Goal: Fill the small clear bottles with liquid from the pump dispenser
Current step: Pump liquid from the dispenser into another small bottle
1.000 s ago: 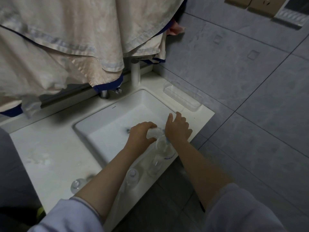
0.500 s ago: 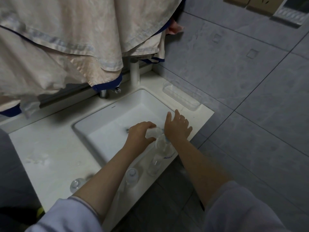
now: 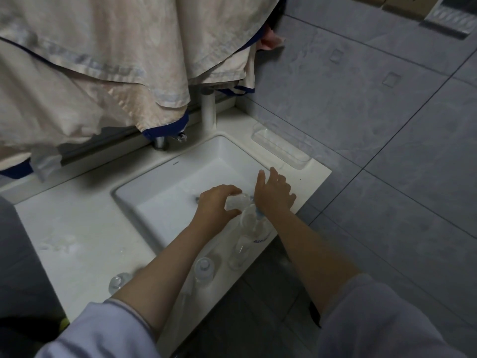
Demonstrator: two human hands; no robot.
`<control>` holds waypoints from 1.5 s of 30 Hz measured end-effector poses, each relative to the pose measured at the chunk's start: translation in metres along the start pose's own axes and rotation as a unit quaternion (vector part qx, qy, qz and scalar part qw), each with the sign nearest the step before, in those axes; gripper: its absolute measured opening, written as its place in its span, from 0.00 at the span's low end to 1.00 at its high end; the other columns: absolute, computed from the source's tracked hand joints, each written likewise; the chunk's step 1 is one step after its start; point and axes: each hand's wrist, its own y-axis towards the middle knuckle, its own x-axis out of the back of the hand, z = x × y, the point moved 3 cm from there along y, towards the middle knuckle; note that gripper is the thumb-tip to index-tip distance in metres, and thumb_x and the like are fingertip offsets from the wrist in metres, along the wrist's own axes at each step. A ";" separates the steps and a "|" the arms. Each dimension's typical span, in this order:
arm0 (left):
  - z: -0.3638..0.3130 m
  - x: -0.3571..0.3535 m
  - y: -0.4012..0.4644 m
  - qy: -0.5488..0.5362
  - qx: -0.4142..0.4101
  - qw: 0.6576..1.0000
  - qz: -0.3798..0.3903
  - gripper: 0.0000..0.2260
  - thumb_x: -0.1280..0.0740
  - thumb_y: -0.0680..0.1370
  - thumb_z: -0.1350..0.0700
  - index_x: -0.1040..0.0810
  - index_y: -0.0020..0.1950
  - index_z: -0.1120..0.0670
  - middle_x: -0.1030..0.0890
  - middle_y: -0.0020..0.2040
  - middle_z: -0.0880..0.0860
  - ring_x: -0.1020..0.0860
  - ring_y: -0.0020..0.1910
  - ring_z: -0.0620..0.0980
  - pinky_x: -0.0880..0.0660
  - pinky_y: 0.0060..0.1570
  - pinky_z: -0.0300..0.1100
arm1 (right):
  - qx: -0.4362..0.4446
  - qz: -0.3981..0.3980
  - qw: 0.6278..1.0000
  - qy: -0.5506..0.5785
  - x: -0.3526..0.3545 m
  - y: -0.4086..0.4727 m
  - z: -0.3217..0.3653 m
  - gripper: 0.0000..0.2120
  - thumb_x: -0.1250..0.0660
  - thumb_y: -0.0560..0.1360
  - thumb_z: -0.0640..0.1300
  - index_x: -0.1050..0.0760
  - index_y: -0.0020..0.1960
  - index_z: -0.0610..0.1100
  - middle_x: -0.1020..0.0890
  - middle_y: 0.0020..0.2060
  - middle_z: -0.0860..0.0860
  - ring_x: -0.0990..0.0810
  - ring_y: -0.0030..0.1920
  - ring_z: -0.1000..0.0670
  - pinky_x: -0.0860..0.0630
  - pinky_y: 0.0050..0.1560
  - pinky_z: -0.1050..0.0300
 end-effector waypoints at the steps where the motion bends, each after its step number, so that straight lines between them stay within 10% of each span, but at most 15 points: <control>1: -0.001 0.000 0.000 0.000 0.001 1.000 0.002 0.15 0.32 0.75 0.51 0.24 0.60 0.54 0.20 0.58 0.53 0.24 0.57 0.52 0.29 0.61 0.48 | 0.000 0.005 1.000 0.001 0.001 0.001 0.000 0.28 0.57 0.81 0.59 0.47 0.76 0.47 0.38 0.74 0.45 0.38 0.72 0.43 0.43 0.70 0.39; 45: 0.005 -0.006 0.006 -0.038 -0.009 0.999 -0.016 0.17 0.30 0.74 0.52 0.23 0.61 0.54 0.21 0.59 0.54 0.24 0.58 0.53 0.30 0.63 0.50 | -0.008 0.004 1.000 0.019 0.002 0.006 -0.002 0.29 0.57 0.80 0.62 0.50 0.77 0.49 0.37 0.72 0.44 0.34 0.69 0.42 0.41 0.67 0.40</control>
